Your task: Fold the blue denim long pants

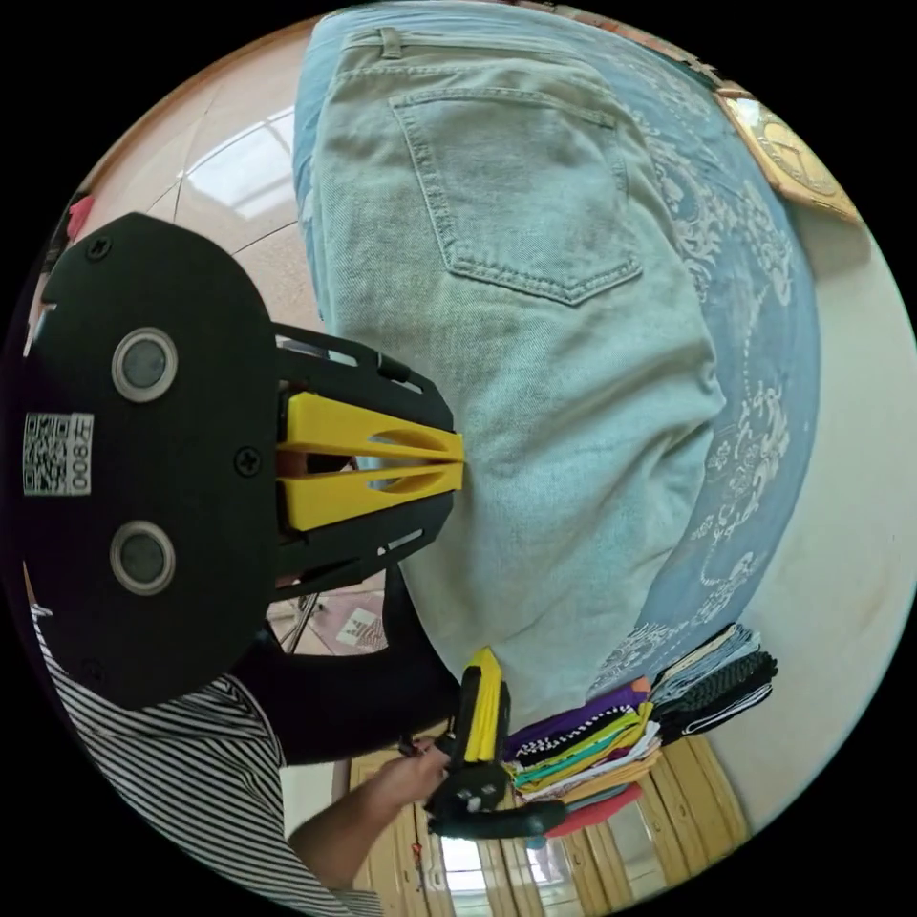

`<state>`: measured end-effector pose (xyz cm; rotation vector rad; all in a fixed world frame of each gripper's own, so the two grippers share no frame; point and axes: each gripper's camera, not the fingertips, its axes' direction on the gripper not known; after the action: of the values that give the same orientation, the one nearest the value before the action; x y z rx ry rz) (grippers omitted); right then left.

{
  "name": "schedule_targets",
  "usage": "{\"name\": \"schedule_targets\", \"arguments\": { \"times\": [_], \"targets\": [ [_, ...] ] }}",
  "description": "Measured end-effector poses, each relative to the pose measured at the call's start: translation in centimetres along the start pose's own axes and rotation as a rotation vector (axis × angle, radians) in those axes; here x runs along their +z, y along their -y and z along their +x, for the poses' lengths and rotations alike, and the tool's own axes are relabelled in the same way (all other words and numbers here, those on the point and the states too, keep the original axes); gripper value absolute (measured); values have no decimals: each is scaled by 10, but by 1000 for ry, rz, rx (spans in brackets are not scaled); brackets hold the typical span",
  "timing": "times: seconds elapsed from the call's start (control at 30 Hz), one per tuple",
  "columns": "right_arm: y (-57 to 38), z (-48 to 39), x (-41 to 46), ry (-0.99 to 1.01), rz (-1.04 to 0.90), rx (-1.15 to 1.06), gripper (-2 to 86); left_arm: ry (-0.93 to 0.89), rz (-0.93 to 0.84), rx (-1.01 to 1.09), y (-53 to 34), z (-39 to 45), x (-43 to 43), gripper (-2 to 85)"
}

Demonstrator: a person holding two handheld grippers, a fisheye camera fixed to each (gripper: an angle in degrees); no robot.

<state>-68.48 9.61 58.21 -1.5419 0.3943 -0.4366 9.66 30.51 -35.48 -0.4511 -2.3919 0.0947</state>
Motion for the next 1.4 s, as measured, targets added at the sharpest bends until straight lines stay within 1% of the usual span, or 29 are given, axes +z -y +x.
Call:
{"name": "schedule_targets", "arguments": {
  "times": [0.07,0.1,0.2,0.27,0.3,0.33,0.4,0.47,0.57,0.77,0.83,0.87,0.93,0.97,1.03,1.17,1.2,1.23,1.27,1.3,1.4],
  "targets": [
    [-13,-7,20,-15,6,22,2,-13,-16,-27,11,14,-7,2],
    [-15,-8,24,-19,4,29,2,24,-9,-37,16,30,-15,2],
    [-35,-18,49,-47,20,25,3,43,10,41,29,83,-32,2],
    [-52,-19,70,-35,44,55,3,58,-52,91,38,115,-29,2],
    [-56,-19,75,-29,48,64,3,92,-120,118,45,135,-21,2],
    [-64,-19,85,-12,54,87,2,145,-113,149,50,154,-19,2],
    [-78,-14,101,38,67,132,2,165,-112,159,60,177,-24,2],
    [-100,-2,119,140,68,202,2,149,-139,135,72,195,-32,2],
    [-141,18,141,201,113,298,1,174,-134,128,88,234,-48,2],
    [-234,77,184,255,275,574,0,154,-98,252,135,350,-70,2],
    [-261,94,207,244,287,658,0,120,-79,322,168,407,-73,2],
    [-278,103,226,263,276,704,0,119,-74,340,177,422,-73,2],
    [-301,111,256,316,262,749,1,133,-64,411,218,483,-70,2],
    [-315,111,272,355,286,750,1,137,-61,427,229,498,-68,2],
    [-333,109,295,386,320,756,1,156,-69,476,273,553,-58,2],
    [-358,98,341,366,333,717,2,251,-69,491,333,621,-40,2],
    [-360,97,347,365,333,711,2,276,-99,490,350,638,-31,2],
    [-366,96,360,370,333,703,2,299,-167,486,364,652,-19,2],
    [-373,95,372,380,335,696,3,306,-206,491,369,659,-13,2],
    [-376,95,378,386,336,695,3,306,-177,516,375,674,-16,2],
    [-394,94,409,432,348,704,3,293,-209,539,393,709,-26,4]
  ]
}}
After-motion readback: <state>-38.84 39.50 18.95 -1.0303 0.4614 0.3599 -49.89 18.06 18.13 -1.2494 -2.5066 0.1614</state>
